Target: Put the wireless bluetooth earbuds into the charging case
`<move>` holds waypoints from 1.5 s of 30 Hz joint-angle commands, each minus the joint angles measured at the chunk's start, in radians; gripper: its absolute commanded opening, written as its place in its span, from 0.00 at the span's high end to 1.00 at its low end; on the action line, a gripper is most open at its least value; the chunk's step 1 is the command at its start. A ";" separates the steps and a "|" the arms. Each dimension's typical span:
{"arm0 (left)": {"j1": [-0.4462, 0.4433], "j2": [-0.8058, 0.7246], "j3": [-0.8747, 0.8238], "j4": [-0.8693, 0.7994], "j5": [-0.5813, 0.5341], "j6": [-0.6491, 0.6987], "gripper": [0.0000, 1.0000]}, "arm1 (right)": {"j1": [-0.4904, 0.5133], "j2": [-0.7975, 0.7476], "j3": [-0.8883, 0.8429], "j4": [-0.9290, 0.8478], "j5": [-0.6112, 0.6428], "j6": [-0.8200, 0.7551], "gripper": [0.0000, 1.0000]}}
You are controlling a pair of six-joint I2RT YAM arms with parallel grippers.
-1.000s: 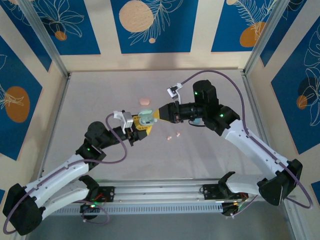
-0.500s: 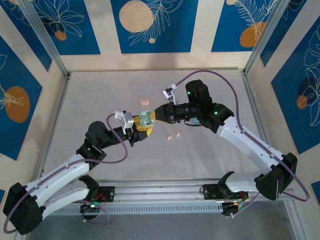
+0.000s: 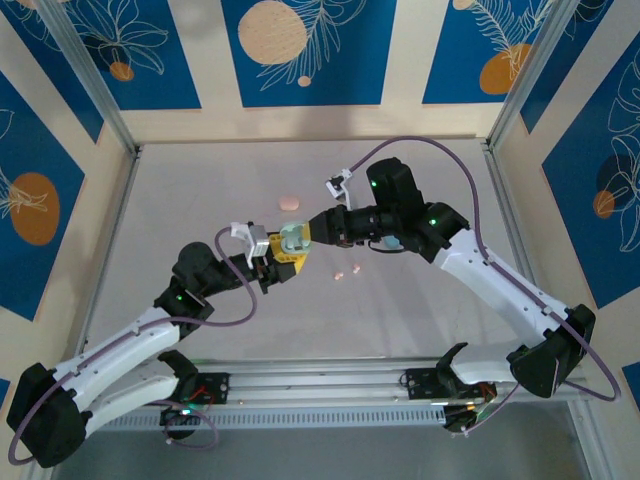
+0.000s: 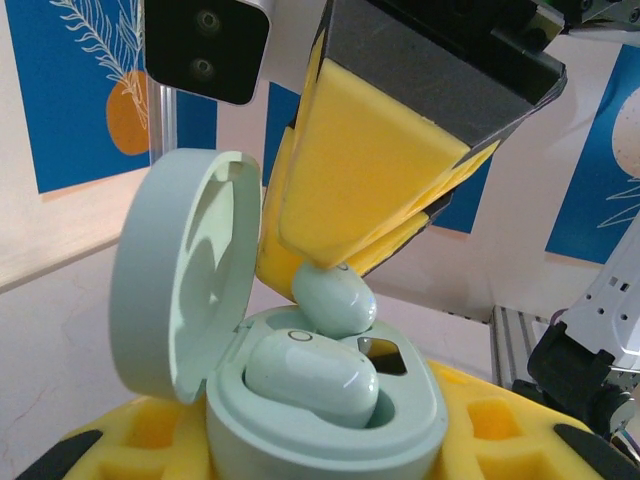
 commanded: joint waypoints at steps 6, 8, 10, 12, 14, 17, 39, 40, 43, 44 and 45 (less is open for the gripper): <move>-0.013 -0.003 0.008 0.087 0.028 -0.015 0.74 | 0.013 0.015 0.019 -0.074 0.036 -0.026 0.69; -0.013 -0.001 0.008 0.088 0.027 -0.013 0.74 | 0.015 0.013 0.021 -0.074 0.035 -0.025 0.68; -0.013 -0.002 0.009 0.086 0.027 -0.013 0.74 | 0.015 0.009 0.025 -0.074 0.031 -0.027 0.67; -0.013 -0.004 0.009 0.082 0.027 -0.012 0.74 | 0.015 -0.001 0.027 -0.071 0.029 -0.030 0.64; -0.013 -0.006 0.009 0.076 0.024 -0.007 0.74 | 0.015 -0.019 0.023 -0.064 0.031 -0.036 0.60; -0.013 -0.007 0.009 0.067 0.021 0.000 0.74 | 0.010 -0.062 -0.003 -0.032 0.034 -0.047 0.57; -0.024 0.005 0.036 0.000 0.074 0.050 0.73 | -0.021 0.033 0.025 0.015 0.065 0.163 0.41; -0.024 0.004 0.037 0.001 0.070 0.044 0.73 | -0.017 0.037 0.026 0.008 0.060 0.153 0.41; -0.024 0.004 0.039 0.003 0.062 0.037 0.73 | -0.010 0.025 0.006 0.006 0.051 0.134 0.41; -0.024 0.003 0.039 0.003 0.059 0.038 0.73 | -0.010 0.014 -0.011 0.017 0.045 0.132 0.41; -0.024 0.002 0.040 0.004 0.056 0.037 0.73 | -0.011 0.005 -0.025 0.028 0.040 0.133 0.41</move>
